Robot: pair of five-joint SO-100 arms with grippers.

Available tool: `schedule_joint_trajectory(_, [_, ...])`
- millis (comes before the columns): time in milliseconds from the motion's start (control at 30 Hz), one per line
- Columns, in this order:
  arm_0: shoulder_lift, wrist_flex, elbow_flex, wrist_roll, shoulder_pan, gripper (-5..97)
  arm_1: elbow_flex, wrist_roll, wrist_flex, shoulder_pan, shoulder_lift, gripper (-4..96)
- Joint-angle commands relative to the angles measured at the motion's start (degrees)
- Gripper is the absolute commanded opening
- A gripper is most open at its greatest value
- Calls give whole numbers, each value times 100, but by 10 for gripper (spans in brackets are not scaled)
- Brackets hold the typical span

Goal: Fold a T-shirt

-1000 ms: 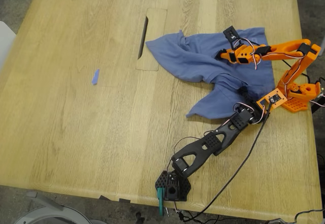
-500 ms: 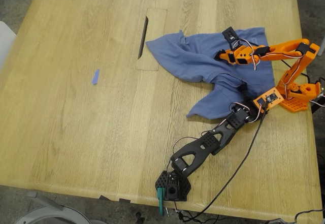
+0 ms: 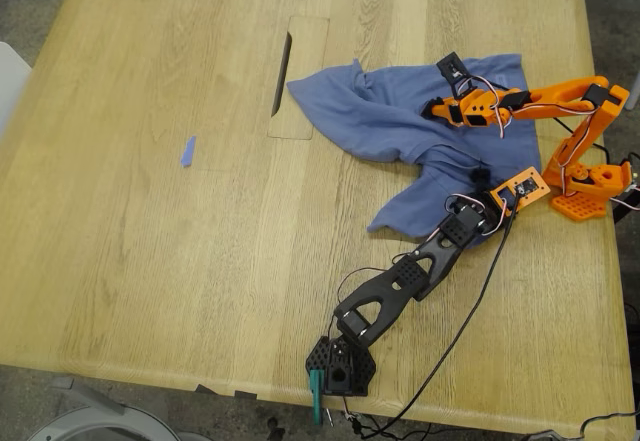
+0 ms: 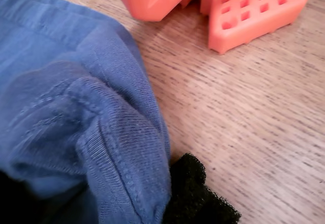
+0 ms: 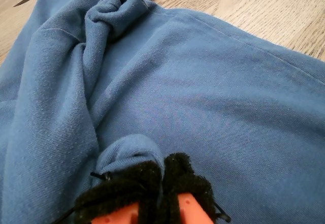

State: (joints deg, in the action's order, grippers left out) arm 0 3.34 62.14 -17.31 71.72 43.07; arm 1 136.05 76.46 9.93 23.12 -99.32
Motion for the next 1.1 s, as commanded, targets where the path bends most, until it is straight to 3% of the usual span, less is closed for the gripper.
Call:
schedule_joint_trajectory(0, [132,264,-185,-105,-545,371,-158,35,26,-26,-149,-1])
schedule_joint_trajectory(267, [176,70,-185,-308,-642,329,-18,18,70,-26,-264,-1])
schedule_joint_trajectory(533, [176,-211,-167,-325,-809,129,0,26,9,-105,-413,-1])
schedule_joint_trajectory(667, [167,-237,-158,-97,-896,7,26,26,-79,-141,-554,-1])
schedule_joint_trajectory(1067, [-694,1257,-158,229,-1248,0,255,35,-527,-299,-1652,-1])
